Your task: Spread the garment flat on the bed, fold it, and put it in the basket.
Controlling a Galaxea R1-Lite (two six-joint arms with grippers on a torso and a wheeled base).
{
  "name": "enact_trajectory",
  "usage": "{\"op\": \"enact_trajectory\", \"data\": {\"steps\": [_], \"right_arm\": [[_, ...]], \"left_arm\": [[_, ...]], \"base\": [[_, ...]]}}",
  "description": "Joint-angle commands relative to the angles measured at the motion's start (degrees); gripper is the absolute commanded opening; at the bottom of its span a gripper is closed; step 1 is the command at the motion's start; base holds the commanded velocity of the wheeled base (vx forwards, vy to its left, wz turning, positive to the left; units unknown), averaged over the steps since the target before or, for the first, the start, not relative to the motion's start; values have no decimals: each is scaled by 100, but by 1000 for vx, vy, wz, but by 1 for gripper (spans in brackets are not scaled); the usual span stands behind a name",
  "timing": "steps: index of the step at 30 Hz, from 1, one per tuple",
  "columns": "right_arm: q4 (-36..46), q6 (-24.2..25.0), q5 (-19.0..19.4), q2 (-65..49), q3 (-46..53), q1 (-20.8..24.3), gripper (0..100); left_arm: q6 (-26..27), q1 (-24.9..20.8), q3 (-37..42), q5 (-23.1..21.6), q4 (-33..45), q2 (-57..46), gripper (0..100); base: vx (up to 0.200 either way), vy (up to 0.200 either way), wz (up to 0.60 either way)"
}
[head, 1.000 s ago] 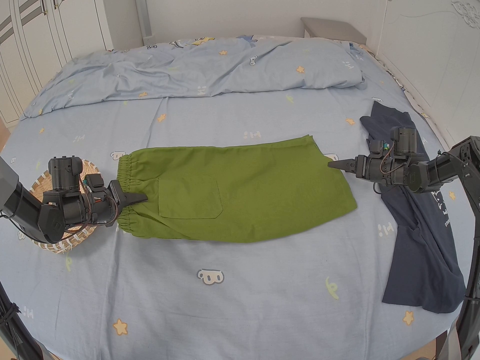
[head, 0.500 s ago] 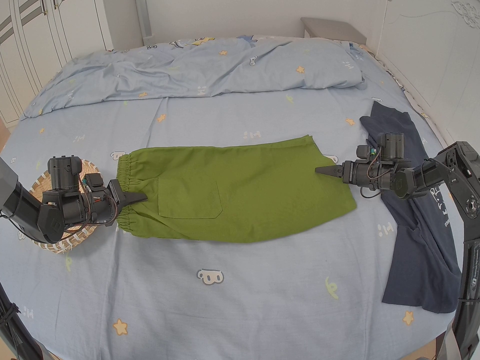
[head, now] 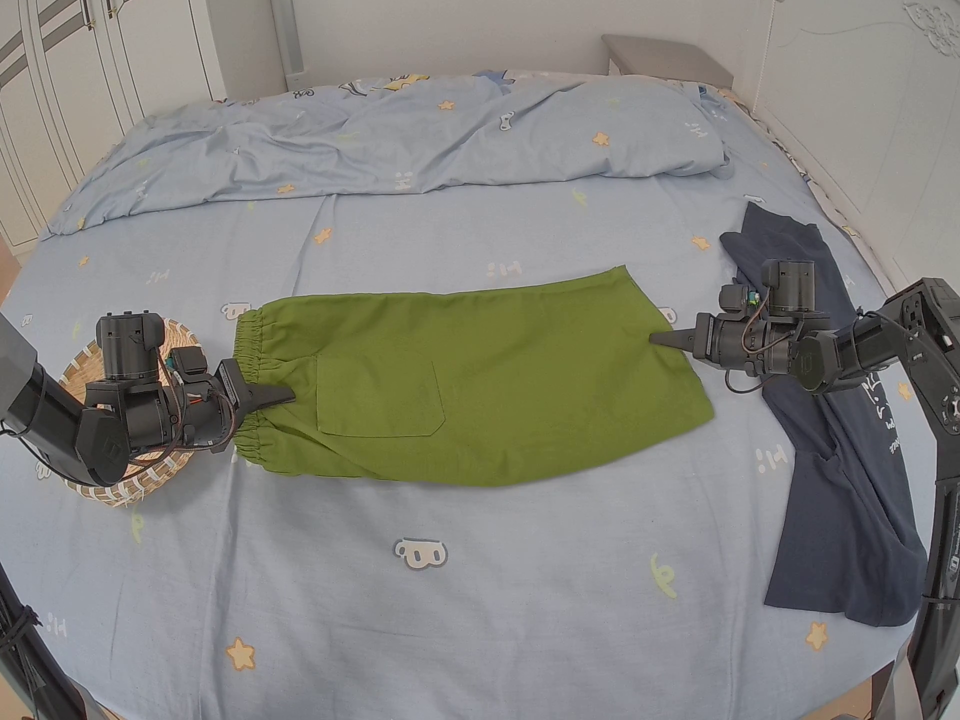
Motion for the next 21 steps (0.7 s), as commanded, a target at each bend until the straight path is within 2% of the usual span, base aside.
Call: {"op": "enact_trajectory", "data": {"steps": [1,8,11,15,16,21], "right_arm": [[-3,263,180,-554,225,-42,0],[84,492,216,-1231,805,-25,0],[181,500,216,-1785,1200,2,0],[726,527,207,-2734,1657,72,0],[744,527,207,-2760,1675,81,0],[1482,509,154,-3832,2431,309,0]], "left_arm": [[-3,7,-24,-9,19,25,0],[-12,16,-95,-18,300,-115,0],[-12,42,-262,-18,889,-441,0],[32,60,-411,-18,1865,-1021,0],[32,60,-411,-18,1891,-1038,0],[261,156,-51,-18,2612,-1566,0]], "base": [[0,0,0],[0,0,0],[0,0,0],[0,0,0],[0,0,0],[0,0,0]]}}
